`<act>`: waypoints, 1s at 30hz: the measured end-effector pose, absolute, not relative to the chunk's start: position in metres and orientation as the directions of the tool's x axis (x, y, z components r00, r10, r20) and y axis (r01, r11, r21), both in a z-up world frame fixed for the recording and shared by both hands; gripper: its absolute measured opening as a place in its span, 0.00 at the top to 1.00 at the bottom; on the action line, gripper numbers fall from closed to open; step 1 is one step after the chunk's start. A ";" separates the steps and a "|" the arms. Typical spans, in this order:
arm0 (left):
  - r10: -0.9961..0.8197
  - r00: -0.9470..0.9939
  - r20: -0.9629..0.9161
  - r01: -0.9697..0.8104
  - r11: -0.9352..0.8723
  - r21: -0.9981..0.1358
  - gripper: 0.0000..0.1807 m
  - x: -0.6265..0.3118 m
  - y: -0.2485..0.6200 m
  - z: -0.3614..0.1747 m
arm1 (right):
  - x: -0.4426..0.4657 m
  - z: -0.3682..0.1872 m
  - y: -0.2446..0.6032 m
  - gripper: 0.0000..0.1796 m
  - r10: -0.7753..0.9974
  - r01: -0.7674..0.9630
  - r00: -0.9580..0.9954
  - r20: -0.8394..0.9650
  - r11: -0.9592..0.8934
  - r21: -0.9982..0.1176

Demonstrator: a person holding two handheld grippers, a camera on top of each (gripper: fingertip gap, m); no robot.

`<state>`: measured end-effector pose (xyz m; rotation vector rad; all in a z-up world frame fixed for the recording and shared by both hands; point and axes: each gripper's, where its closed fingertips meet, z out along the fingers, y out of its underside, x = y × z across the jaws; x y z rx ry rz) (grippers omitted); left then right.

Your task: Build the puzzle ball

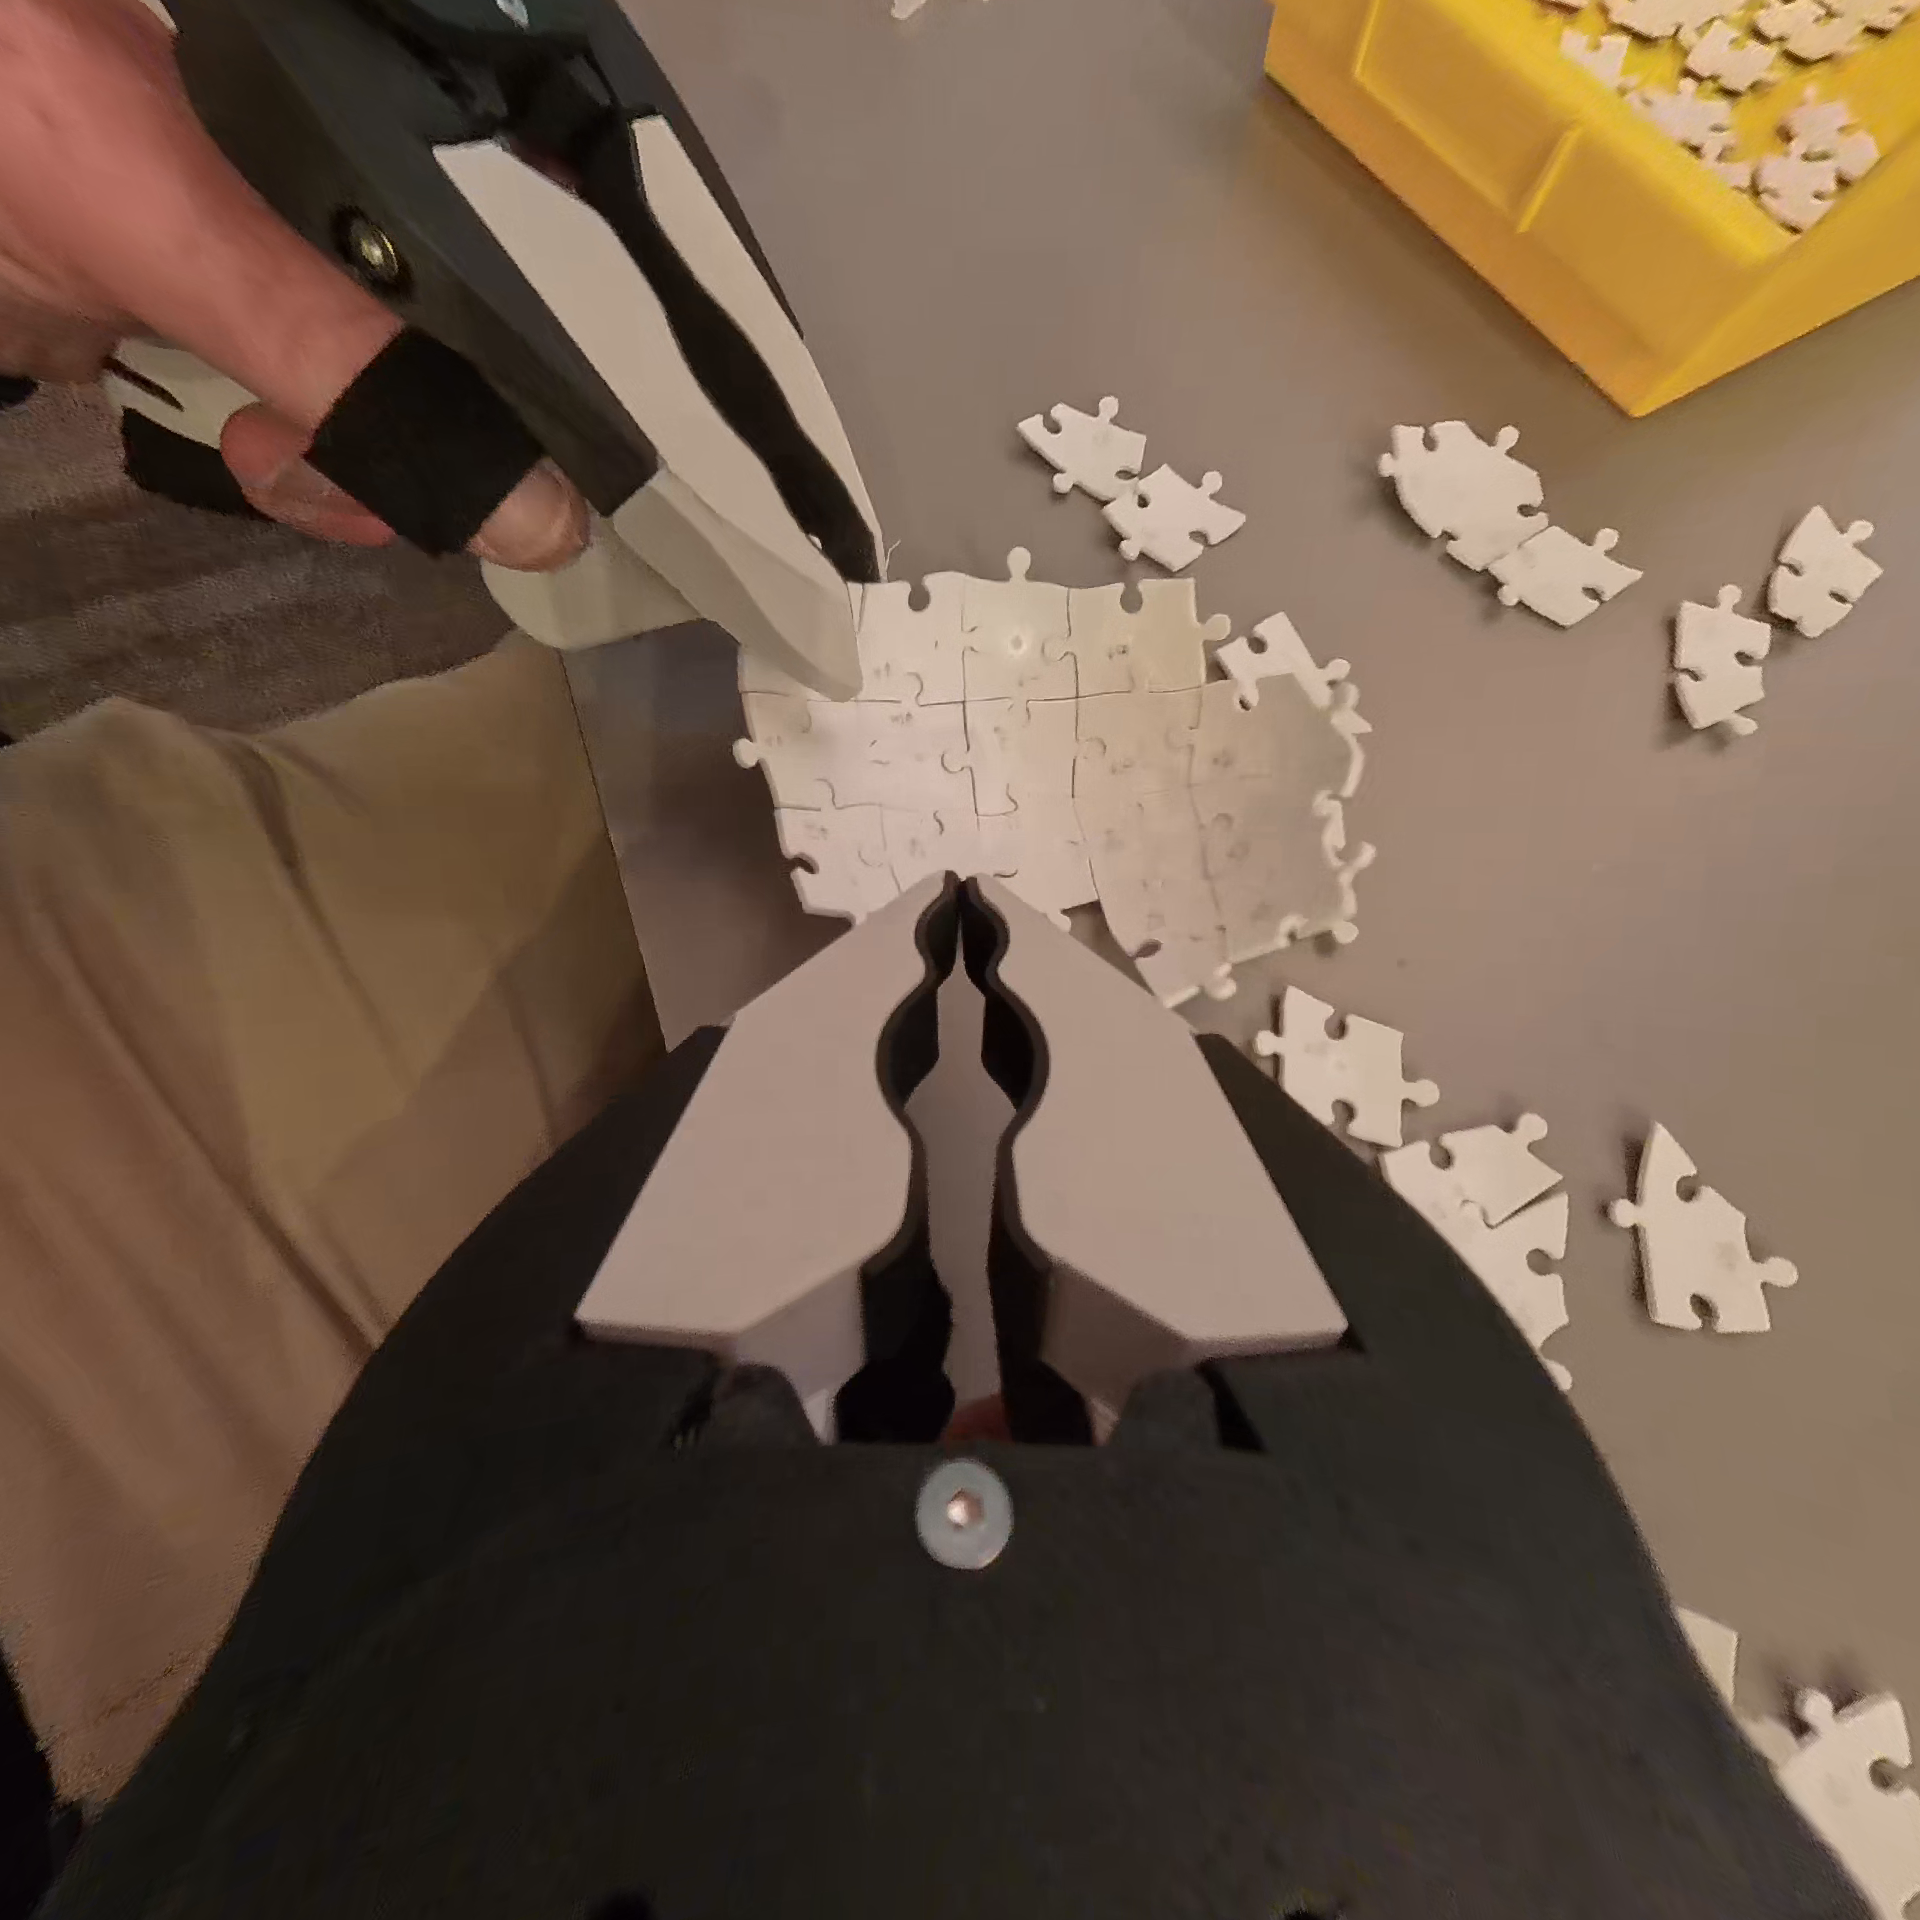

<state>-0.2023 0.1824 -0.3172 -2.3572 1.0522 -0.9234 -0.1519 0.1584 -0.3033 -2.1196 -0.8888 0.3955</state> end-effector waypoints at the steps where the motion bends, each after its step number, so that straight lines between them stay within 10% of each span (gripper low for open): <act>1: -0.767 0.500 0.403 -0.505 -0.636 -0.583 0.87 -0.202 0.181 -0.317 | -0.153 -0.306 0.160 1.00 0.709 0.482 0.704 0.037 -0.439 -0.758; 30: -0.785 0.473 0.400 -0.480 -0.610 -0.630 0.84 -0.181 0.191 -0.317 | -0.138 -0.333 0.172 1.00 0.650 0.468 0.759 0.034 -0.509 -0.722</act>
